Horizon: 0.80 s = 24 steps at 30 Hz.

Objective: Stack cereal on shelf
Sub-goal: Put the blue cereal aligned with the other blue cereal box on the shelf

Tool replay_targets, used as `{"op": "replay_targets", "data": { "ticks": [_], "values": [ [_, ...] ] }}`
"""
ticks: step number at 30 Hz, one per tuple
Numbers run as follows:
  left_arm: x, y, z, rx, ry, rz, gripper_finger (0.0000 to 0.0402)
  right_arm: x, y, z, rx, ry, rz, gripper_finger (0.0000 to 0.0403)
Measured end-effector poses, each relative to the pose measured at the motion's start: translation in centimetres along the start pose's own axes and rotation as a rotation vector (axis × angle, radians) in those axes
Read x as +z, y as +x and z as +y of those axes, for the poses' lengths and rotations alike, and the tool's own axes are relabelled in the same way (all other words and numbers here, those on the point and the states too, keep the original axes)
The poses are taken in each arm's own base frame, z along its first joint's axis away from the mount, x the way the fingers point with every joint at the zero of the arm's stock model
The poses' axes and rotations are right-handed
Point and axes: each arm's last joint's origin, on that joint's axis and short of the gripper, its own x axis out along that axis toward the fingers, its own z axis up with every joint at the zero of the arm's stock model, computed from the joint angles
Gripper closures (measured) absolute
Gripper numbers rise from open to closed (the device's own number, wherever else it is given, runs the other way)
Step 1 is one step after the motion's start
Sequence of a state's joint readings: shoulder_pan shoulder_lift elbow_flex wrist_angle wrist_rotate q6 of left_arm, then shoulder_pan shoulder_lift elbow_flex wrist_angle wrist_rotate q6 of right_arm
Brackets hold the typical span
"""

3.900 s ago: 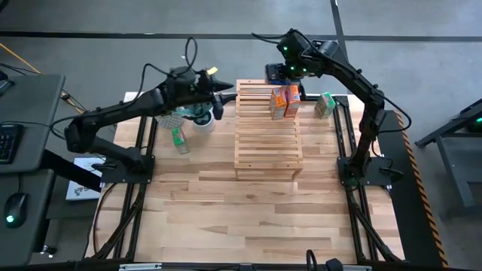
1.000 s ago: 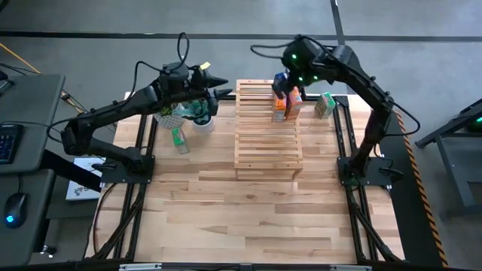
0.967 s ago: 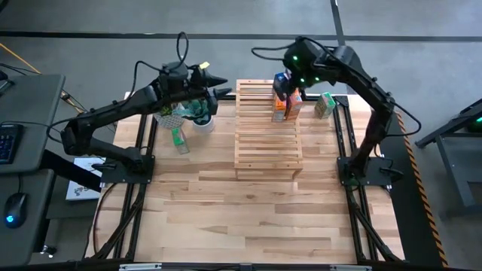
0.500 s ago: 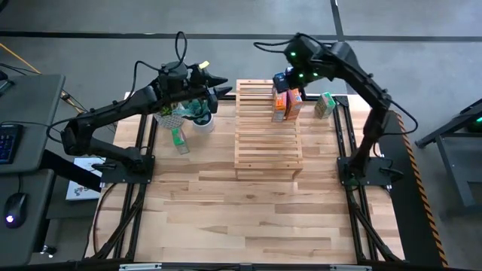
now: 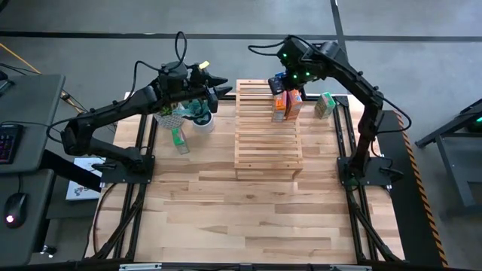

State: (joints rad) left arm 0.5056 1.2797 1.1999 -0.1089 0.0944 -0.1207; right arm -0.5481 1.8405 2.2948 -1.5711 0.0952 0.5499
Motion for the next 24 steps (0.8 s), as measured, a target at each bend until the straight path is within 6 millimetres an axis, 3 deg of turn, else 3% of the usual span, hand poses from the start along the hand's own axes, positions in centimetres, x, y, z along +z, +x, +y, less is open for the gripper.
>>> {"op": "replay_targets", "data": {
  "ticks": [24],
  "values": [
    [0.0,0.0,0.0,0.000,0.006,-0.001,0.0220,0.8,2.1,0.2,-0.056,0.048,0.014,0.0403]
  ]
}}
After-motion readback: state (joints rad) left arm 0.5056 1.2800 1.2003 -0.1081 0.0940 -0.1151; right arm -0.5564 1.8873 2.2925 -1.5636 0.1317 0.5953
